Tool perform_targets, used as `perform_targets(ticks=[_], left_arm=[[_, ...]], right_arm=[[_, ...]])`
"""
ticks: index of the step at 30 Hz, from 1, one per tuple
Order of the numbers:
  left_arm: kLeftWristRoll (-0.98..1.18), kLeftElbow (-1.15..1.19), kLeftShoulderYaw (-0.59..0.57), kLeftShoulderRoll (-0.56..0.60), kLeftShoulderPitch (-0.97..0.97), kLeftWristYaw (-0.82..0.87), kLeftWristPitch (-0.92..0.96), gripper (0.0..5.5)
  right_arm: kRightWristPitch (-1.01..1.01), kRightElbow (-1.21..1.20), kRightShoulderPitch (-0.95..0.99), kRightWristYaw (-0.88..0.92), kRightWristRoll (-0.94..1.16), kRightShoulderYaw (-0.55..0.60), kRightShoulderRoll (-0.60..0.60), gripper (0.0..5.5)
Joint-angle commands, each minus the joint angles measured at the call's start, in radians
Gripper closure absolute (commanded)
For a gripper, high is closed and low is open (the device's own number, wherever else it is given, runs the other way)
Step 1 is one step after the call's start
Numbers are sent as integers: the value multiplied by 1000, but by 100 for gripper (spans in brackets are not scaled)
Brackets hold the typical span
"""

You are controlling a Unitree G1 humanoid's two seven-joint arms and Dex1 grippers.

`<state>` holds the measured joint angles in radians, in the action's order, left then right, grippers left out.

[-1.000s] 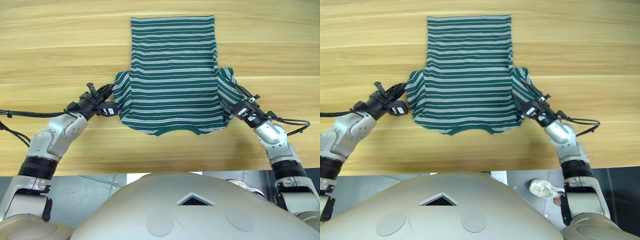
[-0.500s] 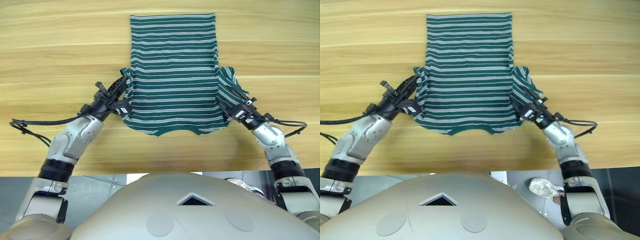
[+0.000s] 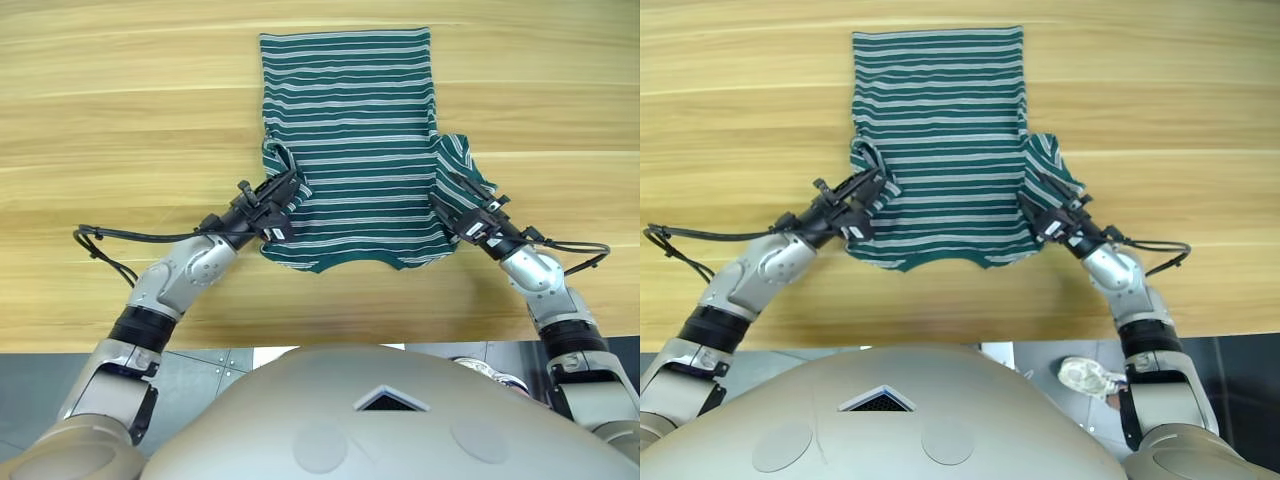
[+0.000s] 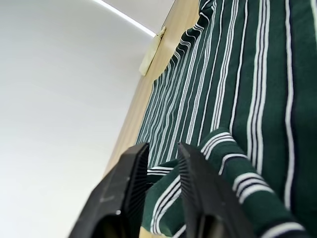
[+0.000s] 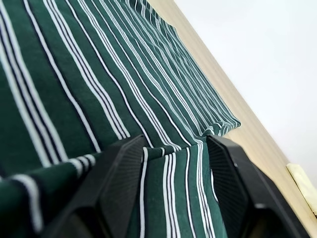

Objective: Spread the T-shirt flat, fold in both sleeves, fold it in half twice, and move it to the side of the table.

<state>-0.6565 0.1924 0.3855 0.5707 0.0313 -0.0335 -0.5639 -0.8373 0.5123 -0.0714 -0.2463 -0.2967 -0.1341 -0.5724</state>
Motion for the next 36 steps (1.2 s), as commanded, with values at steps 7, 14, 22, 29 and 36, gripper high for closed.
perform_targets(ticks=[7,14,22,29,36], left_arm=[[7,99,93,26,52,-143,-7,265],[-18,74,54,47,60,-67,-7,197],[22,-135,-82,126,137,-19,-57,90],[91,-227,-96,76,149,-34,-86,13],[88,-248,-126,60,154,-27,-91,13]], right_arm=[[42,-162,10,20,75,143,-89,314],[137,-375,-166,70,-128,352,-241,314],[269,-348,-311,64,-454,171,-284,314],[287,-260,-158,106,-462,50,-230,314],[306,-245,-124,151,-466,-27,-218,314]])
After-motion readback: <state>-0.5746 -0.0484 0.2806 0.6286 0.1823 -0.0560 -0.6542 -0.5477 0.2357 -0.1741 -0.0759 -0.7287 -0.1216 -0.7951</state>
